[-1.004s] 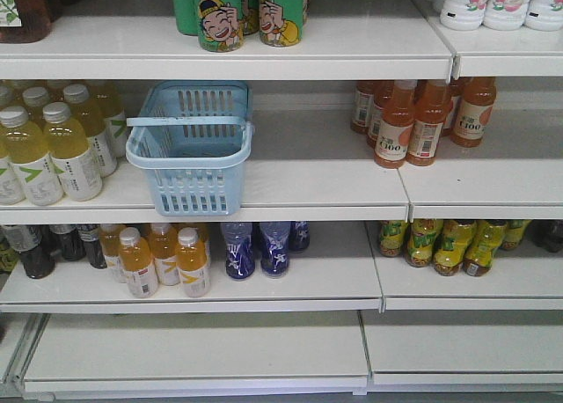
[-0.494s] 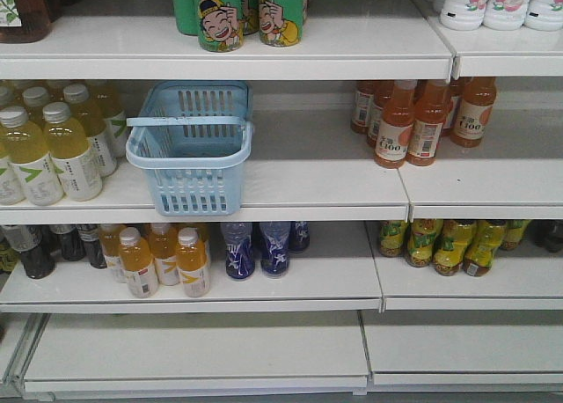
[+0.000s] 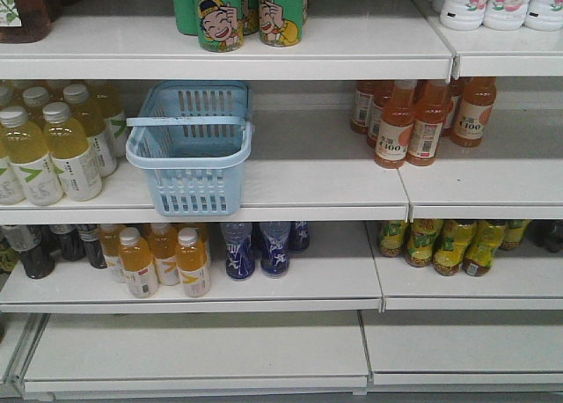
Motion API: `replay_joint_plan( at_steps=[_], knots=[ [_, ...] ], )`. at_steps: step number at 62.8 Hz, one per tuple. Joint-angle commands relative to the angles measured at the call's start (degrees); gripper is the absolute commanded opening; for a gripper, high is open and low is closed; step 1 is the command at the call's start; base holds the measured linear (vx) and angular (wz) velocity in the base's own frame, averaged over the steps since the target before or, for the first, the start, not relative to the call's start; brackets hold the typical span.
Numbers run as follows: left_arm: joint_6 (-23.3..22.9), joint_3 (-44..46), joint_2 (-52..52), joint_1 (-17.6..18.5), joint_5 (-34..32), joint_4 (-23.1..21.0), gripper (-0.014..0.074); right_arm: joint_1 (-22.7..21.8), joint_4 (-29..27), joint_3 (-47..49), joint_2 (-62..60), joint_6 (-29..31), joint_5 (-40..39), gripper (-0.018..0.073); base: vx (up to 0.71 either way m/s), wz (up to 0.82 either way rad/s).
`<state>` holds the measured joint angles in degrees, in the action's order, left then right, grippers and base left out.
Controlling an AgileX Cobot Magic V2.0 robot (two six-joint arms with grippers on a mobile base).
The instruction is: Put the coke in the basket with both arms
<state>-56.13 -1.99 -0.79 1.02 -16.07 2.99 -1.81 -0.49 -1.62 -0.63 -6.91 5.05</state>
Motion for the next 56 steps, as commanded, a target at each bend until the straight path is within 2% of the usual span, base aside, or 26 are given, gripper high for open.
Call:
replay_joint_plan(
  at_steps=[1, 6, 13, 17, 20, 25, 30, 38, 49, 56],
  knots=[
    [-0.82, 1.89, -0.76, 0.04, -7.99, -2.99, -0.0006, 0.12, 0.49, -0.43, -0.7, -0.04, -4.01, -0.0004, 0.0, 0.0],
    [-1.56, 1.89, -0.76, 0.04, -10.43, -5.59, -0.0006, 0.12, 0.49, -0.43, -0.7, -0.04, -4.01, -0.0004, 0.0, 0.0],
    [-8.75, 2.09, -0.76, 0.04, -14.93, -8.62, -0.0006, 0.12, 0.49, -0.43, -0.7, -0.04, -4.01, -0.0004, 0.0, 0.0],
    [-15.2, 2.09, -0.76, 0.04, -16.79, -10.74, -0.0008, 0.12, 0.49, -0.43, -0.7, -0.04, -4.01, -0.0004, 0.0, 0.0],
    [-22.73, 2.52, -0.76, 0.04, -17.9, -12.1, -0.0008, 0.12, 0.49, -0.43, -0.7, -0.04, -4.01, -0.0004, 0.0, 0.0],
    [-31.61, 5.14, -0.64, 0.04, -15.83, -12.04, -0.0008, 0.12, 0.49, -0.43, -0.7, -0.04, -4.01, -0.0004, 0.0, 0.0],
    [-35.45, 10.42, 0.23, 0.04, -11.95, -9.82, -0.0008, 0.12, 0.49, -0.43, -0.7, -0.04, -4.01, -0.0004, 0.0, 0.0],
    [-35.23, 21.52, 4.89, 0.04, -9.57, -3.3, -0.0008, 0.12, 0.49, -0.43, -0.7, -0.04, -4.01, -0.0004, 0.0, 0.0],
    [-35.33, 34.7, 17.28, 0.04, -12.51, 9.84, -0.0007, 0.12, 0.49, -0.43, -0.7, -0.04, -4.01, -0.0004, 0.0, 0.0],
    [-36.09, 38.41, 26.06, 0.04, -18.4, 14.1, -0.0006, 0.12, 0.49, -0.43, -0.7, -0.04, -4.01, -0.0004, 0.0, 0.0]
  ],
)
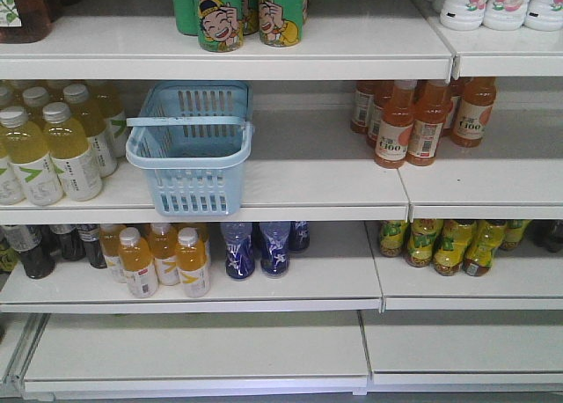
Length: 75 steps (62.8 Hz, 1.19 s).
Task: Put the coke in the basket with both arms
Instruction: 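Reach the left gripper to the basket handle and close on it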
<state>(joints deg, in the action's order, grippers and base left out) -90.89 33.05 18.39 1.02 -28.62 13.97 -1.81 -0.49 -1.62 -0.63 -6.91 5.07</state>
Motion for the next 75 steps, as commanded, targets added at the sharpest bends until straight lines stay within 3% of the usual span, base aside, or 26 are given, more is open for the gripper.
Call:
replay_joint_plan(
  at_steps=[1, 7, 18, 25, 34, 42, 51, 58, 68, 75],
  knots=[
    [-1.57, 3.55, 7.83, 0.04, -6.52, 3.4, -0.0006, 0.12, 0.49, -0.43, -0.7, -0.04, -4.03, -0.0004, 0.0, 0.0],
    [-3.8, 3.48, 14.36, 0.04, -11.01, 5.48, -0.0001, 0.12, 0.49, -0.43, -0.7, -0.04, -4.03, -0.0004, 0.0, 0.0],
    [-7.3, 3.44, 25.04, 0.09, -12.96, 10.65, 0.0064, 0.12, 0.49, -0.43, -0.7, -0.04, -4.03, -0.0004, 0.0, 0.0],
    [-11.63, 3.44, 31.28, 0.09, -12.96, 12.94, 0.0192, 0.12, 0.49, -0.43, -0.7, -0.04, -4.03, -0.0004, 0.0, 0.0],
    [-17.27, 3.44, 39.9, 0.09, -13.79, 16.4, 0.0428, 0.12, 0.49, -0.43, -0.7, -0.04, -4.03, -0.0004, 0.0, 0.0],
    [-21.72, 3.49, 48.86, 0.09, -21.19, 17.72, 0.0559, 0.12, 0.49, -0.43, -0.7, -0.04, -4.03, -0.0004, 0.0, 0.0],
    [-23.06, 3.49, 59.31, 0.09, -30.26, 17.66, 0.0586, 0.12, 0.49, -0.43, -0.7, -0.04, -4.03, -0.0004, 0.0, 0.0],
    [-23.06, 3.49, 66.43, 0.09, -33.05, 16.82, 0.0586, 0.12, 0.49, -0.43, -0.7, -0.04, -4.03, -0.0004, 0.0, 0.0],
    [-23.06, 4.4, 75.48, 0.09, -39.64, 12.1, 0.0586, 0.12, 0.49, -0.43, -0.7, -0.04, -4.03, -0.0004, 0.0, 0.0],
    [-23.06, 7.56, 80.36, 0.09, -42.3, 11.67, 0.0586, 0.12, 0.49, -0.43, -0.7, -0.04, -4.03, -0.0004, 0.0, 0.0]
  ],
)
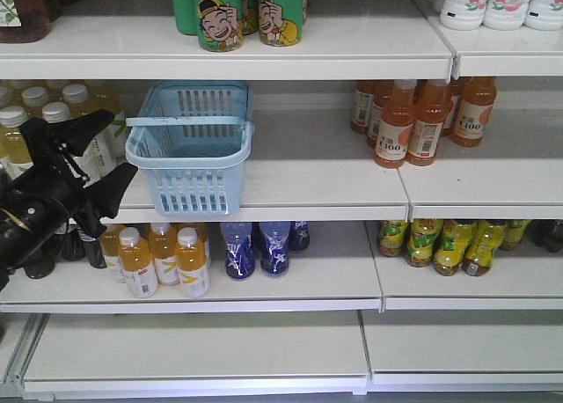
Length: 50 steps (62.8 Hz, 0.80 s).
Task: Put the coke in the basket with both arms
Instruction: 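Reach the left gripper to the basket handle and close on it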
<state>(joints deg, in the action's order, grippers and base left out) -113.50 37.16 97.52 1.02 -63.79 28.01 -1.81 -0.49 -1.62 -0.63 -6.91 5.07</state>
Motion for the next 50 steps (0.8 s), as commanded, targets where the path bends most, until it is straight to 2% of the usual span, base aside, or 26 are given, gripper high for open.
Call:
replay_joint_plan(
  at_steps=[1, 22, 50],
  knots=[
    [-0.45, 3.9, 1.78, 0.09, -7.3, -2.36, 0.0586, 0.12, 0.49, -0.43, -0.7, -0.04, -4.03, -0.0004, 0.0, 0.0],
    [-0.81, 14.95, 11.02, 0.09, -6.14, -2.34, 0.0586, 0.12, 0.49, -0.43, -0.7, -0.04, -4.03, -0.0004, 0.0, 0.0],
    [-2.03, 20.95, 15.68, 0.09, -0.01, -2.82, 0.0586, 0.12, 0.49, -0.43, -0.7, -0.04, -4.03, -0.0004, 0.0, 0.0]
  ],
)
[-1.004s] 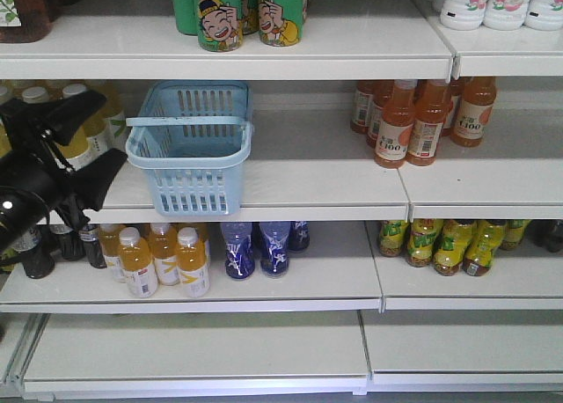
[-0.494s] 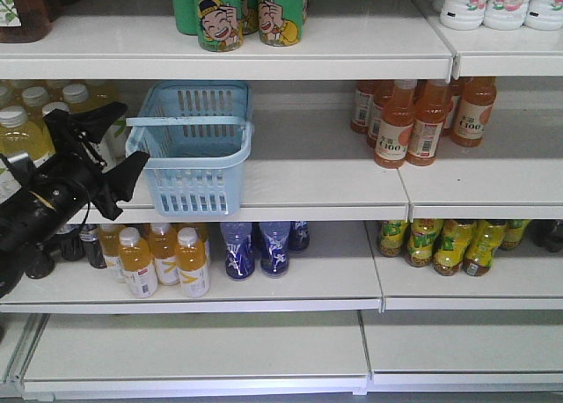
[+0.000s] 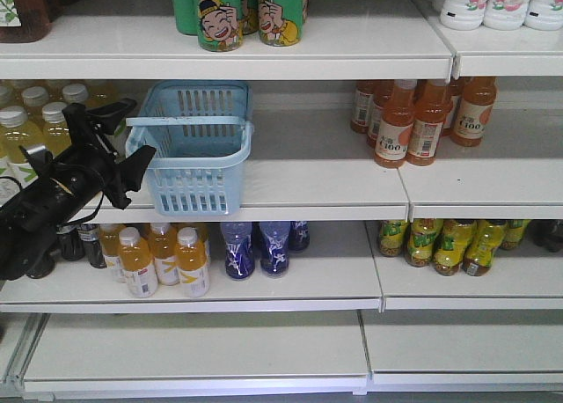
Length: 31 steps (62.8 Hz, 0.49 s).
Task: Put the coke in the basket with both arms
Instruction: 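Reach the left gripper to the basket handle and close on it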
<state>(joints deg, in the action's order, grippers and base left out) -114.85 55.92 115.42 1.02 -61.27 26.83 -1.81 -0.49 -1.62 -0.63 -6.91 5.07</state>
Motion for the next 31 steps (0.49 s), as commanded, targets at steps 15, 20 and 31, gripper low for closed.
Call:
replay_joint_plan(
  at_steps=[15, 20, 31],
  knots=[
    [-0.66, 4.8, -2.16, 0.09, -0.07, -1.66, 0.0586, 0.12, 0.49, -0.43, -0.7, -0.04, -4.03, -0.0004, 0.0, 0.0],
    [-0.66, 5.14, -2.16, 0.09, 1.09, -1.73, 0.0586, 0.12, 0.49, -0.43, -0.7, -0.04, -4.03, -0.0004, 0.0, 0.0],
    [-0.66, 6.7, -1.85, 0.09, 2.23, -1.75, 0.0586, 0.12, 0.49, -0.43, -0.7, -0.04, -4.03, -0.0004, 0.0, 0.0]
  ],
)
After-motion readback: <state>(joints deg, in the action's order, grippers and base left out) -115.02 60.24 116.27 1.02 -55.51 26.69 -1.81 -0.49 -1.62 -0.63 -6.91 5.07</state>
